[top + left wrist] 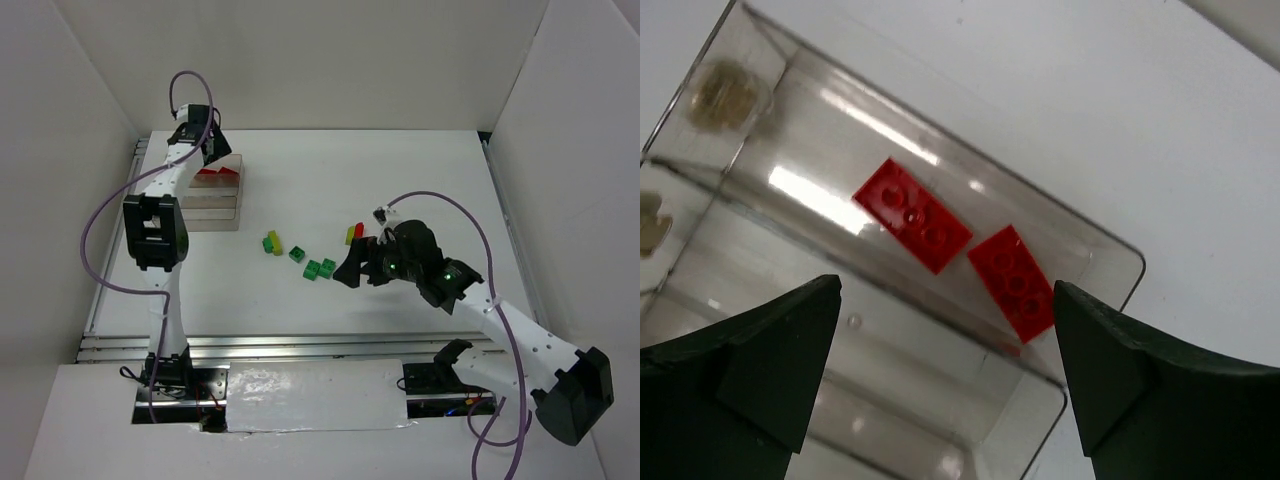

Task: Sort the legos into containers by color

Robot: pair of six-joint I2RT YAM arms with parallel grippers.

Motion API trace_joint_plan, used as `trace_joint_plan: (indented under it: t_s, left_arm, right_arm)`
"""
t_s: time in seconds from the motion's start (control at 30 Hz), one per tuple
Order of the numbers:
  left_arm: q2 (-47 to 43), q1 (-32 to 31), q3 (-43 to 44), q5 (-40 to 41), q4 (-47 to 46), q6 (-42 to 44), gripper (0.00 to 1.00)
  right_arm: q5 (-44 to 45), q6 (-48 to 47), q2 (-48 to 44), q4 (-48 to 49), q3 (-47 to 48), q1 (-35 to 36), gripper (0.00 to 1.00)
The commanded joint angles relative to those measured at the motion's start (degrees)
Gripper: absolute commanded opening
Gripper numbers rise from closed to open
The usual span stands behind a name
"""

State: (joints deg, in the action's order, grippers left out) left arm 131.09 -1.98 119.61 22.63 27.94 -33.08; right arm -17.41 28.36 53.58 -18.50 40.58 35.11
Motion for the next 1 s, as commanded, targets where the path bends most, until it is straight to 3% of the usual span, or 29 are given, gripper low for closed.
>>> trace_joint_plan:
  t_s: [0.0, 0.1, 0.17, 0.23, 0.47, 0.7, 0.8, 0.83, 0.97]
  left_arm:
    - [-12.1, -1.8, -5.1, -0.7, 4.0, -5.6, 1.00]
    - [-26.5, -5.0, -20.0, -2.9, 0.5, -7.4, 1.00]
    - [-37.1, -7.8, -30.4, -3.2, -1.8, -8.2, 1.00]
    - [-44.3, -13.4, -35.0, -2.8, -3.3, -7.5, 0.99]
    - [-56.9, -28.4, -50.9, -3.4, -1.5, -5.7, 1.00]
    - [-67.7, -31.8, -60.9, -6.8, 0.8, -5.1, 0.99]
    - [-70.0, -31.9, -64.3, -7.8, 0.5, -5.4, 1.00]
    - [-70.7, -31.9, -65.1, -7.8, 1.0, -5.6, 1.00]
    - [-71.2, -31.9, -66.7, -8.3, -0.3, -6.6, 0.99]
  right_arm:
    - [20.9, 7.0, 4.6, -4.1, 5.5, 0.2, 1.00]
    - [29.4, 9.1, 12.6, -7.1, 10.4, -1.2, 1.00]
    - [30.2, 8.4, 20.2, -8.0, 13.4, -1.8, 1.00]
    - [29.5, 7.5, 27.3, -9.2, 18.2, -3.4, 1.00]
    - [30.7, 2.2, 46.6, -12.6, 33.1, -5.6, 0.99]
    - [28.4, -0.4, 57.8, -12.3, 39.1, -8.0, 0.94]
    - [28.2, -1.6, 60.6, -13.5, 41.2, -8.4, 0.85]
    - [28.1, -1.8, 60.9, -13.6, 41.3, -8.4, 0.71]
    - [25.2, -2.7, 58.6, -9.5, 37.1, -8.3, 0.42]
